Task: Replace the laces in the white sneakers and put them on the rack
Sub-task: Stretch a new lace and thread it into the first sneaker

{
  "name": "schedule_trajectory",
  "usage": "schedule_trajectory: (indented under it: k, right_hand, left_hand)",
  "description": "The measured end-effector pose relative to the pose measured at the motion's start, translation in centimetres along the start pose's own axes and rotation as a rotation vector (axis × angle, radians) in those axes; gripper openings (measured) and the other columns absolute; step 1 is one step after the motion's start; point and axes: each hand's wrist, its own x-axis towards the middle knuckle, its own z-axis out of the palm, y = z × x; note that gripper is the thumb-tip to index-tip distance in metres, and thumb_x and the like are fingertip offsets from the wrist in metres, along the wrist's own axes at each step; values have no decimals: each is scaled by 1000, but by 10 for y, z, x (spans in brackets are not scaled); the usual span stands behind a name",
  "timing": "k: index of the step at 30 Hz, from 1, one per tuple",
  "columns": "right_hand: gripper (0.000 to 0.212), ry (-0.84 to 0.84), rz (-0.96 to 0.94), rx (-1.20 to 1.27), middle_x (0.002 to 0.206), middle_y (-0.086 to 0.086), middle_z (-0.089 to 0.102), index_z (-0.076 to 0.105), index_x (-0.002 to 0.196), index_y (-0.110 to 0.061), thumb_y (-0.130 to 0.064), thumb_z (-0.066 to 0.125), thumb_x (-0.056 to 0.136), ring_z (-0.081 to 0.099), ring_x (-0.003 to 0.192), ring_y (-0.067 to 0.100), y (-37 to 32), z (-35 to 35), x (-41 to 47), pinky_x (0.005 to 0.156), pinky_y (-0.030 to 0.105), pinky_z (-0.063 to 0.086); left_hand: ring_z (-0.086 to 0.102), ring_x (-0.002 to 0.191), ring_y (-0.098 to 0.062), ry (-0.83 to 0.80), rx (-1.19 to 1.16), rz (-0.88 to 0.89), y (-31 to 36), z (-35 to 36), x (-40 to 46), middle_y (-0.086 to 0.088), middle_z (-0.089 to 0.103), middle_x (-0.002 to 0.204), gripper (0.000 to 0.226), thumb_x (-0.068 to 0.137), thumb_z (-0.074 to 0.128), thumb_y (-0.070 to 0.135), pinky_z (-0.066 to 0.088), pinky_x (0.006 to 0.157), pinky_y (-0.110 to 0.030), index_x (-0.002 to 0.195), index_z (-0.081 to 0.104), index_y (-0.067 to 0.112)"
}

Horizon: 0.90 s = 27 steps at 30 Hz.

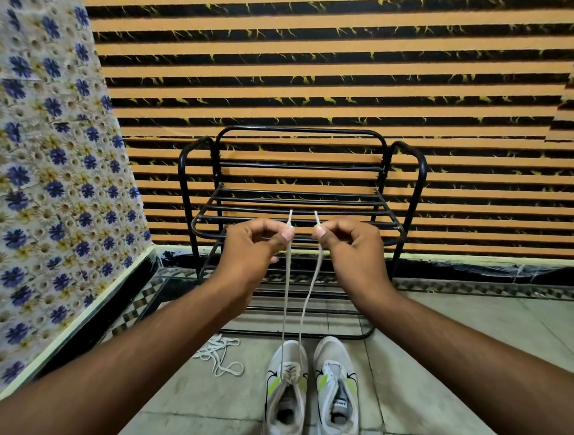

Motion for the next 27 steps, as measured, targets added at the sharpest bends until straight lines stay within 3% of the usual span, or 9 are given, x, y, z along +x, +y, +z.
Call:
schedule_trajectory:
  k: [2,5,10,12,15,20,23,25,27]
  right_hand:
    - [19,-15,95,58,85,2,74,68,90,-12,-17,55,103,72,80,15,6,-3,-1,74,41,60]
    - [19,-67,204,109,77,9,71,58,93,-5,-16,49,106,66,58,20,25,-6,-6,53,35,53]
    - [13,-210,229,-250,61,-11,57,63,83,-21,-22,74,90,49,54,2,87,-1,-22,58,27,41]
    - [14,-319,234,-372,69,-15,58,63,90,-24,-24,76,87,53,63,-1,110,2,-32,62,25,43]
    - [16,-493,222,-487,96,-6,70,64,100,-27,-23,73,88,66,85,13,148,10,-51,74,29,51]
    - [19,-796,269,-596,80,-4,65,64,95,-22,-37,72,87,63,81,17,201,29,-90,70,28,42]
    - [24,-888,262,-776,102,1,62,56,94,-30,-50,65,85,55,108,25,229,48,-116,89,37,41]
    - [33,-922,297,-936,120,2,53,56,112,-29,-47,65,86,42,121,27,231,56,-125,98,48,35]
    - [35,-930,339,-1003,124,0,54,50,118,-29,-37,65,87,44,126,28,229,62,-129,99,53,30]
  left_hand:
    - [74,80,-22,-41,-46,-19,-5,-5,1,-6,78,90,10,102,63,14,60,76,-34,103,68,5]
    - [62,58,-15,-93,30,-78,-25,-12,0,-7,74,80,12,104,59,13,53,55,-25,105,65,3]
    - [52,50,-7,-200,265,-263,-94,-22,2,-8,70,78,5,99,67,9,37,42,-18,100,68,4]
    - [52,46,0,-246,373,-334,-131,-27,0,-8,66,80,6,98,68,5,37,42,-15,103,67,4]
    - [55,60,-6,-301,506,-376,-191,-37,-8,-2,62,78,9,96,67,0,43,54,-16,104,69,4]
    - [65,85,-14,-411,733,-388,-264,-42,-30,7,67,90,26,90,69,4,50,74,-25,100,66,28]
    - [68,93,-13,-497,791,-429,-302,-35,-41,10,72,99,26,81,63,16,51,83,-31,99,67,35]
    - [67,104,-14,-479,860,-426,-307,-30,-45,13,73,106,26,86,60,20,45,83,-29,106,71,32]
    - [59,106,-8,-389,966,-402,-307,-26,-47,20,68,101,25,90,57,21,35,85,-33,106,70,35]
